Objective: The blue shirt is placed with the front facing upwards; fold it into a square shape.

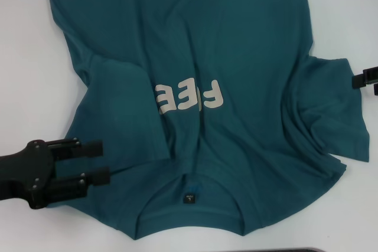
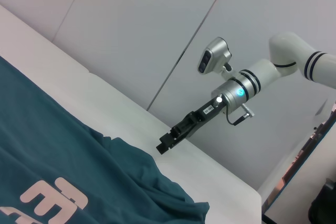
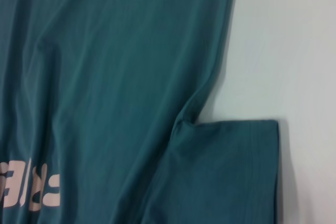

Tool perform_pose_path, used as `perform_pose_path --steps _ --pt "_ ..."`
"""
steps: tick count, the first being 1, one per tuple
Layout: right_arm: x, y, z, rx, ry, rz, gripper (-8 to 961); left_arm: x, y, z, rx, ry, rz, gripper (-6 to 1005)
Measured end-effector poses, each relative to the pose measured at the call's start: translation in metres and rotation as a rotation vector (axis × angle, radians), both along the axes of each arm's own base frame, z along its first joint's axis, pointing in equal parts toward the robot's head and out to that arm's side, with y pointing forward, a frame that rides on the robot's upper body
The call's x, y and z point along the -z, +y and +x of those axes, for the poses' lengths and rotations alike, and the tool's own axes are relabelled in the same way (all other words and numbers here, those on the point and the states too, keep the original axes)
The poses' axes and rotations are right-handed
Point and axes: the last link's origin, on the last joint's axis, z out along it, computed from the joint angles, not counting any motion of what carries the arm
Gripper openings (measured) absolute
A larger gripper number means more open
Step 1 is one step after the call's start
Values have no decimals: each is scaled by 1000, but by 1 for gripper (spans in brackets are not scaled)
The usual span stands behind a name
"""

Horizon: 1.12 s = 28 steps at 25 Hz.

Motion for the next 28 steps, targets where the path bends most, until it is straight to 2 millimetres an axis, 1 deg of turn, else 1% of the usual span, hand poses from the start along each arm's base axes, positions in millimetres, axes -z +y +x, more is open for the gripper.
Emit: perform_pose_path --steps 14,28 --pt "7 6 0 -6 -13 9 790 -2 1 0 -2 -1 11 648" --pt "15 5 2 1 -14 4 789 -2 1 0 -2 -2 12 649"
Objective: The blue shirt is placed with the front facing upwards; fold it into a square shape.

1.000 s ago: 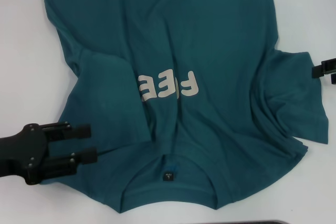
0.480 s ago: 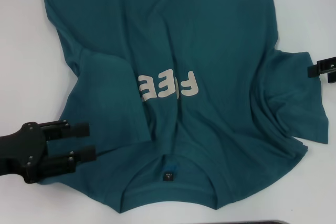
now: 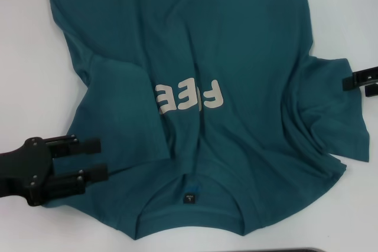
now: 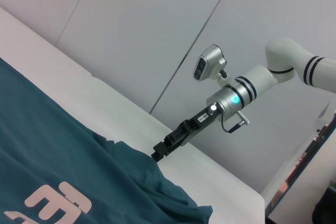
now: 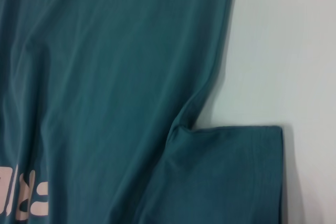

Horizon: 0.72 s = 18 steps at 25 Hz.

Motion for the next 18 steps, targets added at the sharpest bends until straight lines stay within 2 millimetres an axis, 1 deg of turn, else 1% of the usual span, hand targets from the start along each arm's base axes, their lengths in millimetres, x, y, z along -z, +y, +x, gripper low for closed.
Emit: perform_pose_path --steps 8,18 --pt "3 2 -1 -4 -4 5 789 0 0 0 1 -1 -1 648" --pt "13 4 -3 -15 -19 -18 788 -1 0 0 1 0 -1 648"
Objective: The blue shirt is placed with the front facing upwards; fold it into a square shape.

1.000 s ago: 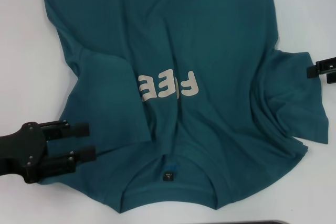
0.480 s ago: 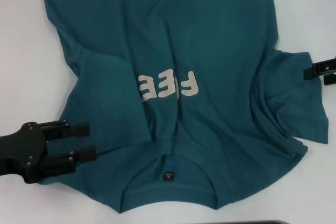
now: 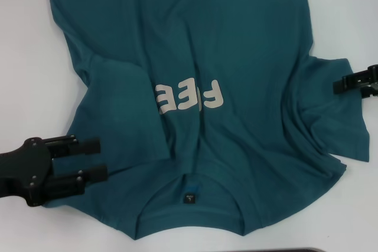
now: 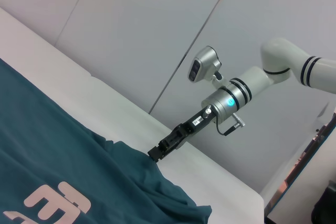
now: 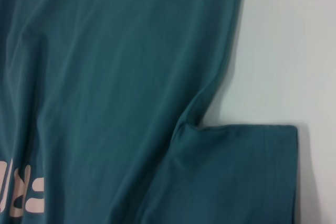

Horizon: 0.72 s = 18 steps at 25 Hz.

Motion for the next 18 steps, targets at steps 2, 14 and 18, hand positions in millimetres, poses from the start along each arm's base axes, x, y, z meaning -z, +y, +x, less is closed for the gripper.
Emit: perform_pose_path --steps 2,14,18 --pt "1 1 -1 -2 0 -1 788 0 0 0 0 0 0 648" --pt "10 6 -11 -27 18 -16 787 1 0 1 0 -3 1 649" --pt "11 8 -16 -37 32 -23 787 1 0 1 0 -4 1 649"
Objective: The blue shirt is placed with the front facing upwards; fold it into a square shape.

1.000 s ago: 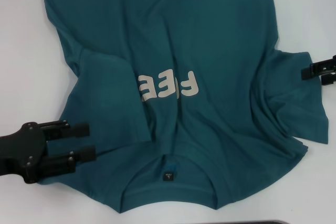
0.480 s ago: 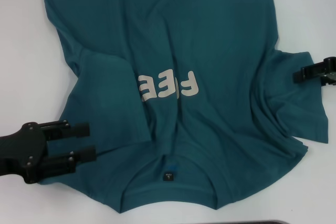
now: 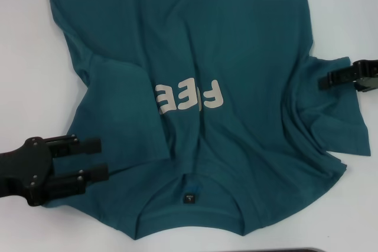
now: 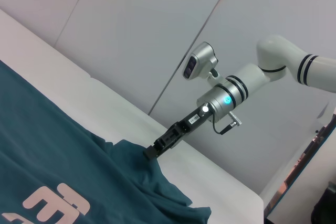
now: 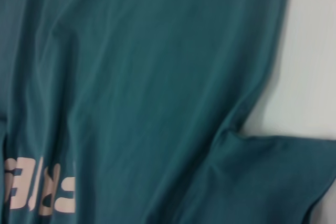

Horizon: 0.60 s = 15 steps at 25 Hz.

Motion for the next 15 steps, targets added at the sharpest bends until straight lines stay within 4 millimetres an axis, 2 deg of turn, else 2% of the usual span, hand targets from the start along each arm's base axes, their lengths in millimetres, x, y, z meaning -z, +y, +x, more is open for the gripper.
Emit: perform_pose_path --steps 8,15 --pt "3 3 -15 -73 66 -8 787 0 0 0 0 0 0 649" --pt "0 1 -9 -58 23 -23 786 -1 0 0 -4 -2 10 648"
